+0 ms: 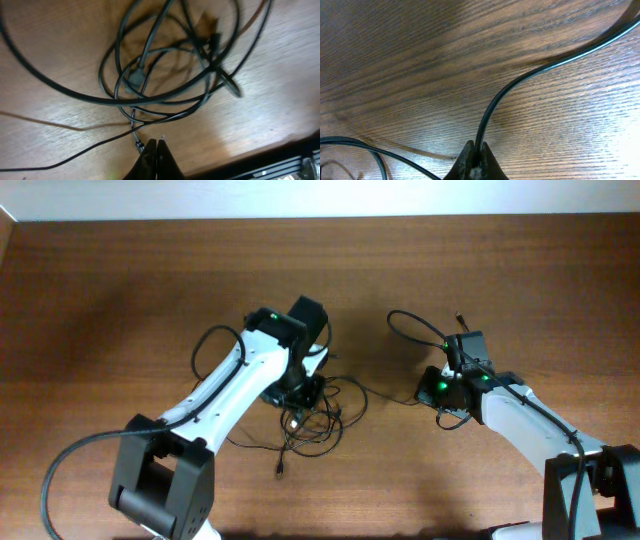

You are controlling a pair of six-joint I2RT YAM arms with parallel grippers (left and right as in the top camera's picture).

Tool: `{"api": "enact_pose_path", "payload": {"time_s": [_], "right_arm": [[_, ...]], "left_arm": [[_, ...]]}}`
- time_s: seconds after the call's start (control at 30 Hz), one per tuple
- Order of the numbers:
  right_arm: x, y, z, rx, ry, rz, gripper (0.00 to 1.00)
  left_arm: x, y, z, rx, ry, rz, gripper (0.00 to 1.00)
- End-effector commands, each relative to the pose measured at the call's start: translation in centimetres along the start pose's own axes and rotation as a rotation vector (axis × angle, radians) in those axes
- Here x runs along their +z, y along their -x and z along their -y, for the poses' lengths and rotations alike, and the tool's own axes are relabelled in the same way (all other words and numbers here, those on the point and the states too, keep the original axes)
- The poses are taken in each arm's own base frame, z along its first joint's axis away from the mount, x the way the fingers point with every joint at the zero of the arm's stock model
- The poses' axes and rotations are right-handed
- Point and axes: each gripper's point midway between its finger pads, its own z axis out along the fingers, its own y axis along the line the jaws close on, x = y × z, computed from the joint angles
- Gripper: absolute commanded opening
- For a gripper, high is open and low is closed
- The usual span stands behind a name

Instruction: Untangle cables

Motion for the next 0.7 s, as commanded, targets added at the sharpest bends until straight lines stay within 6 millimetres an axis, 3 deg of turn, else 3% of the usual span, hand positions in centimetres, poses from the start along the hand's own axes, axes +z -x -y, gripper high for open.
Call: {"api": "enact_pose_path", "payload": {"time_s": [0.0, 0.23, 0.33, 0.57, 0.63, 0.67], "right_arm": [[0.0, -0.1, 0.2, 0.006, -0.002, 0.001, 0.04], [0.0, -0.1, 0.2, 0.006, -0.002, 0.001, 0.04], [0.0, -0.1, 0.2, 0.006, -0.002, 0.001, 0.04], [0.0, -0.1, 0.2, 0.006, -0.002, 0.001, 0.04], [0.0, -0.1, 0.2, 0.006, -0.002, 0.001, 0.04], [0.0, -0.1, 0.2, 0.006, -0.002, 0.001, 0.04]], "left_arm": [[2.3, -1.9, -0.7, -0.015, 0.002, -0.063, 0.17], [5.7, -3.1, -1.4, -0.016, 0.004, -0.072, 0.34], [6.9, -3.4, -1.6, -0.014, 0.004, -0.068, 0.33], [7.4, -3.4, -1.6, -0.012, 0.003, -0.059, 0.30], [7.4, -3.2, -1.6, 0.001, 0.002, -0.053, 0.24], [7.4, -3.0, -1.6, 0.018, 0.001, -0.044, 0.01]]}}
